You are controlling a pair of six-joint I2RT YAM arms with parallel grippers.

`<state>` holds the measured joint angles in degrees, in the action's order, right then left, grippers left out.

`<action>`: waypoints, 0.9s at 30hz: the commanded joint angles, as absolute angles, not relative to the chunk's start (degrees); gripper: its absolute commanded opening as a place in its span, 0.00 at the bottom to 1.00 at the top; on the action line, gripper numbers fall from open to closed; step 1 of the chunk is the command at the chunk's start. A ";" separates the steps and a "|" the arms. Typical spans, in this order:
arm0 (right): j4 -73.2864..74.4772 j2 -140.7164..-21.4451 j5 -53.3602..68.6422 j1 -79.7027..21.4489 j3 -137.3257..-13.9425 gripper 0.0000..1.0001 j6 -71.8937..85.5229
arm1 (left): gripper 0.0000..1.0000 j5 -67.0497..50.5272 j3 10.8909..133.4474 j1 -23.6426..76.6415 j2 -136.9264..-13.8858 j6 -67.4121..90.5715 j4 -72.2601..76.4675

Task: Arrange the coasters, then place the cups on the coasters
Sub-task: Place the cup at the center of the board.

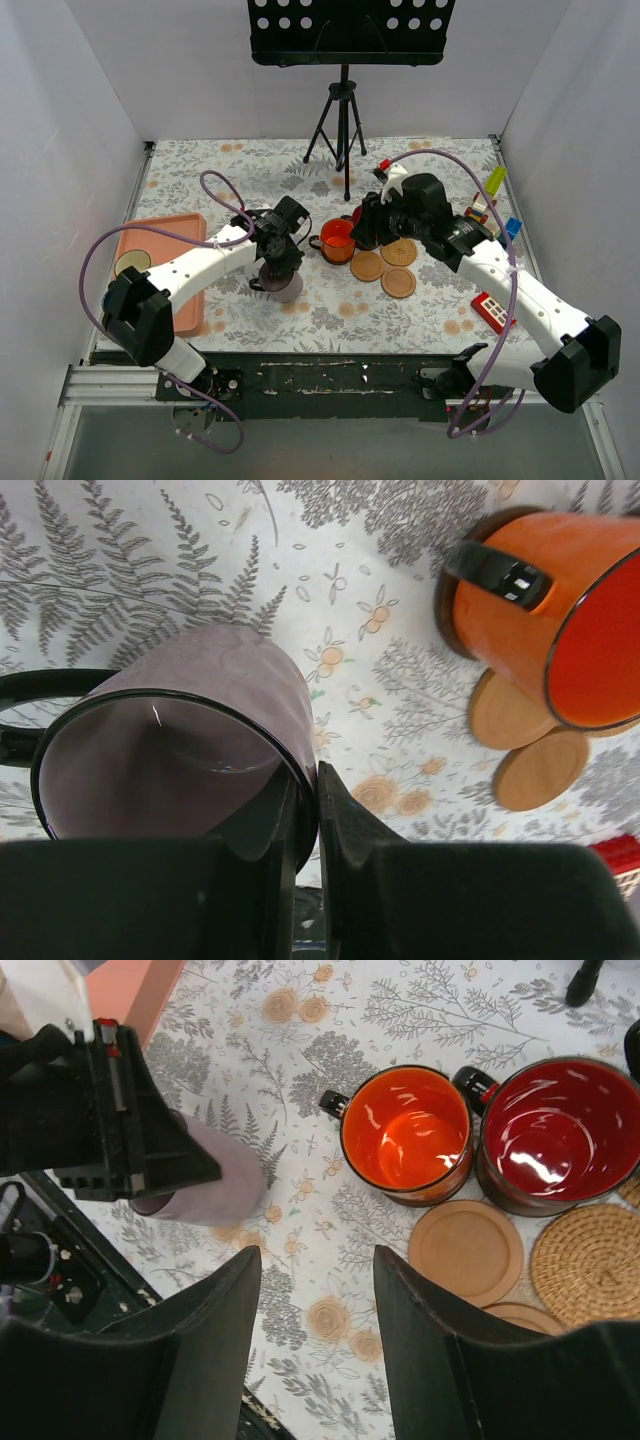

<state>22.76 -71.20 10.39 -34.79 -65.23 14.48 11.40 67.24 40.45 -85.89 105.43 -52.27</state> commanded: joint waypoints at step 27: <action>10.55 -66.97 5.89 -39.81 -58.09 0.57 21.53 | 0.42 17.66 74.97 45.79 -94.84 107.14 -54.23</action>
